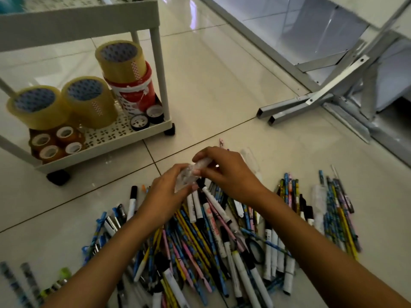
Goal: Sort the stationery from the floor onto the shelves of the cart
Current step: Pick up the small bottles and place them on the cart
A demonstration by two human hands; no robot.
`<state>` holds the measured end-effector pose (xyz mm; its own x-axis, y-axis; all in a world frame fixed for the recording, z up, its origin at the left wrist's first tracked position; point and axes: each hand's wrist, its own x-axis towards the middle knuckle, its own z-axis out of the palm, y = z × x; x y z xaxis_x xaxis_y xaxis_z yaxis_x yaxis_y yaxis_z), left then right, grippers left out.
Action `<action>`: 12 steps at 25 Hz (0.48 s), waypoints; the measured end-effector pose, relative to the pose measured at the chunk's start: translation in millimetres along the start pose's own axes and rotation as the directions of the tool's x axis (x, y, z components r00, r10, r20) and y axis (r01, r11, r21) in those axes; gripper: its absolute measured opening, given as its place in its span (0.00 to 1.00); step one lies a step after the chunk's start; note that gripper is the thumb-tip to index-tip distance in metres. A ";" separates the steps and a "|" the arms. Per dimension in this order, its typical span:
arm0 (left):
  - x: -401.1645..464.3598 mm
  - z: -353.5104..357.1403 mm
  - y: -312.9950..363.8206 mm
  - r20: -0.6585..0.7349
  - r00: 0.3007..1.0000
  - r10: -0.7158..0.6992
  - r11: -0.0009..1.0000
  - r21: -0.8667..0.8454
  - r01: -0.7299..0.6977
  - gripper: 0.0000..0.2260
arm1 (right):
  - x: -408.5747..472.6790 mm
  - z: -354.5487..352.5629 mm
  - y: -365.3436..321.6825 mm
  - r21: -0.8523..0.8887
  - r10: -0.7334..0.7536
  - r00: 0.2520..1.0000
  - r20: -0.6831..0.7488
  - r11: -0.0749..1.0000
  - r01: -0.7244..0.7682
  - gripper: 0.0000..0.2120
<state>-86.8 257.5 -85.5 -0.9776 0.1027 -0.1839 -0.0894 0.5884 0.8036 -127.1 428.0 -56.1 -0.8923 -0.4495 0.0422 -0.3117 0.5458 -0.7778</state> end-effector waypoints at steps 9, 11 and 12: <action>-20.0 13.0 0.7 -0.019 0.999 -0.028 0.988 -0.149 0.025 0.14 | -18.2 -24.4 114.7 -0.413 0.622 0.748 -0.231 0.633 -0.655 0.26; -22.4 14.1 5.7 -0.009 1.000 -0.017 0.986 -0.164 0.016 0.12 | -19.6 -23.1 116.6 -0.346 0.613 0.749 -0.252 0.666 -0.661 0.25; -23.4 14.8 9.7 -0.001 1.000 -0.010 0.986 -0.166 0.010 0.12 | -21.4 -26.3 113.6 -0.281 0.600 0.746 -0.288 0.692 -0.665 0.23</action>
<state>-62.0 272.7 -81.7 -0.9769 0.0955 -0.1913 -0.1294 0.4478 0.8847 -151.9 518.2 -128.9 -0.9470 0.1957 -0.2547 0.2857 0.8755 -0.3897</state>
